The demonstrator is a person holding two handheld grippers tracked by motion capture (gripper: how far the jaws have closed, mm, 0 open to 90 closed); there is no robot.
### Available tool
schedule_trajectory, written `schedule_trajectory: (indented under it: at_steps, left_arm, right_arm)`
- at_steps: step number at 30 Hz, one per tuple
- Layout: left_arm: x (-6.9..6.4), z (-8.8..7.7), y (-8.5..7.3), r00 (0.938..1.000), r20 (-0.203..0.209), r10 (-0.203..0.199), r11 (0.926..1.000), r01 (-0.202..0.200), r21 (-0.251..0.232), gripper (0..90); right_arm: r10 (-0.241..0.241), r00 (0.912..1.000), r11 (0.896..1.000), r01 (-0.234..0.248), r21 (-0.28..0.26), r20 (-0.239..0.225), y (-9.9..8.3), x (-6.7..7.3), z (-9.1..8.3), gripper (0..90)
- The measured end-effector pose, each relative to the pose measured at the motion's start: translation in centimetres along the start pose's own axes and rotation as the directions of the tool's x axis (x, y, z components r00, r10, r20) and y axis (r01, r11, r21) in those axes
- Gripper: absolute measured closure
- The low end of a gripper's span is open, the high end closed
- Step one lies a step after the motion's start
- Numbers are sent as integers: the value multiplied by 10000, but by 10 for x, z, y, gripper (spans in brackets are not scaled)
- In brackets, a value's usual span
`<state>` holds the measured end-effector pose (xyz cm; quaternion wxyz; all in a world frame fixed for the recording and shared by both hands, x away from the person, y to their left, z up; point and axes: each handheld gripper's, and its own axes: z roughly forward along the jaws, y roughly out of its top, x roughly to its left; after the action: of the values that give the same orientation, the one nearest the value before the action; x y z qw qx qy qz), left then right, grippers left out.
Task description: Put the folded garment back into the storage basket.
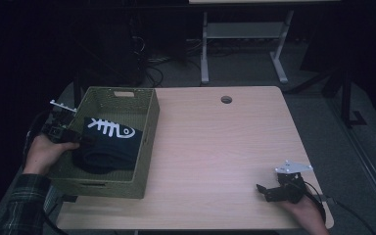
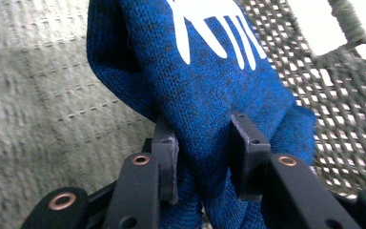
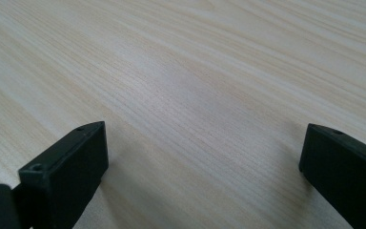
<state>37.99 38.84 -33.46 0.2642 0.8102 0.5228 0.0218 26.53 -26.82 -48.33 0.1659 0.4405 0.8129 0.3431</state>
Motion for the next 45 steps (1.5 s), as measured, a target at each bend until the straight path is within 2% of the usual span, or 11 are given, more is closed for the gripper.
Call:
schedule_trajectory:
  at_steps: [3,9,12,14,20,25,28,33,39,42,45]
  left_arm:
    - [2,2,0,9996,-274,77,10000,-78,-25,621]
    - [7,2,-1,9965,-826,-136,9999,133,-53,530]
    - [10,-2,-2,9957,-901,-198,9997,182,-185,523]
    - [11,-3,-3,9932,-1129,-272,9995,253,-184,493]
    - [6,-10,-3,9930,-1121,-386,9974,314,-647,448]
    - [-9,-12,-1,9949,-1003,-58,9951,-42,-984,368]
    - [-20,-11,2,9969,-762,202,9935,-286,-1104,325]
    - [-37,-8,9,9952,-908,351,9897,-472,-1350,234]
    - [-54,-4,13,9961,-728,504,9859,-613,-1560,225]
    - [-67,-2,14,9944,-835,653,9848,-777,-1552,182]
    - [-77,-2,16,9942,-740,780,9814,-896,-1695,146]
  right_arm:
    - [0,10000,10000,0,2,0,0,0,0,21]
    - [10,10000,10000,-10,-3,2,0,0,0,22]
    - [3,10000,10000,-3,-1,-1,0,0,0,22]
    - [-3,10000,10000,3,3,-1,0,0,0,21]
    - [1,10000,10000,-1,1,1,0,0,0,22]
    - [4,10000,10000,-4,-2,2,0,0,0,21]
    - [8,10000,10000,-8,0,2,0,0,0,21]
    - [-3,10000,10000,3,3,1,0,0,0,21]
    - [-3,10000,10000,3,4,-3,0,0,0,21]
    - [-5,10000,10000,5,1,0,0,0,0,21]
    - [-5,10000,10000,5,1,-3,0,0,0,22]
